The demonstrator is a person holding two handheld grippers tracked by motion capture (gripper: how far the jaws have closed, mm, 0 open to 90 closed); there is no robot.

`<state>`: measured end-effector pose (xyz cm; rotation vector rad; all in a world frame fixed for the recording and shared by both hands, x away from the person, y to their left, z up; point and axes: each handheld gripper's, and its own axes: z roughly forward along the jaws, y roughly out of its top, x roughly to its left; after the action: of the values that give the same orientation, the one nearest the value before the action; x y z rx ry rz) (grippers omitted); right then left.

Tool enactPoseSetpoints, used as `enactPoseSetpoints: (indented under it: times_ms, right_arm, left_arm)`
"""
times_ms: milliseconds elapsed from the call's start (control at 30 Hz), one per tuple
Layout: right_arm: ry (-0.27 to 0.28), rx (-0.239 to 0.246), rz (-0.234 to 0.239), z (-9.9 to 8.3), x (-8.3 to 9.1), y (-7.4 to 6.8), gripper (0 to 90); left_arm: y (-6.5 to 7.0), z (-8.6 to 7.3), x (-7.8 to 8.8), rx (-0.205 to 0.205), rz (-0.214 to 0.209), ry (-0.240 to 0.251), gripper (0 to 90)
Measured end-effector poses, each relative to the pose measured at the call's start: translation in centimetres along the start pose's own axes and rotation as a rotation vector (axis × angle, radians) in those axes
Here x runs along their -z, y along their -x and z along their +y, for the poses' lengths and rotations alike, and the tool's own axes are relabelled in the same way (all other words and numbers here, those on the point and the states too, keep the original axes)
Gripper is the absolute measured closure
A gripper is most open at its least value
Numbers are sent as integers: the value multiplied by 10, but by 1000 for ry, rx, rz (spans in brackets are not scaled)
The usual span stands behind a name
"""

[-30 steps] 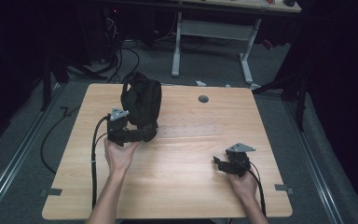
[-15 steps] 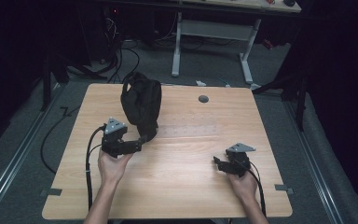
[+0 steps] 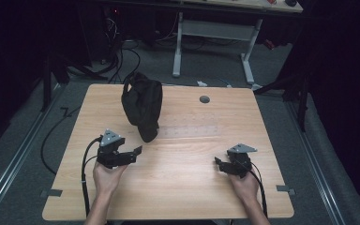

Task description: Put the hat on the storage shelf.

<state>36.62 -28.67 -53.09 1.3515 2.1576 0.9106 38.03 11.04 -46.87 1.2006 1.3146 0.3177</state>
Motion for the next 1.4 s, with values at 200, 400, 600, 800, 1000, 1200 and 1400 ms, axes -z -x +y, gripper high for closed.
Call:
enactPoseSetpoints:
  times_ms: [200, 400, 600, 800, 1000, 1200, 1400]
  right_arm:
    - [1, 0, 1, 0, 0, 0, 356]
    - [1, 0, 0, 0, 0, 0, 356]
    - [0, 0, 0, 0, 0, 0, 356]
    - [0, 0, 0, 0, 0, 0, 356]
    - [1, 0, 1, 0, 0, 0, 356]
    - [1, 0, 1, 0, 0, 0, 356]
    - [1, 1, 0, 0, 0, 0, 356]
  left_arm:
    - [-11, -10, 4, 0, 21, -12, 242]
    - [-20, -22, 4, -2, 32, -42, 254]
    - [-27, -33, 3, -18, 58, -72, 267]
    - [-36, -44, 0, -42, 93, -78, 269]
    - [-44, -54, -5, -80, 135, -90, 265]
    - [-46, -64, -9, -146, 173, -77, 254]
    - [-46, -64, -9, -146, 178, -76, 246]
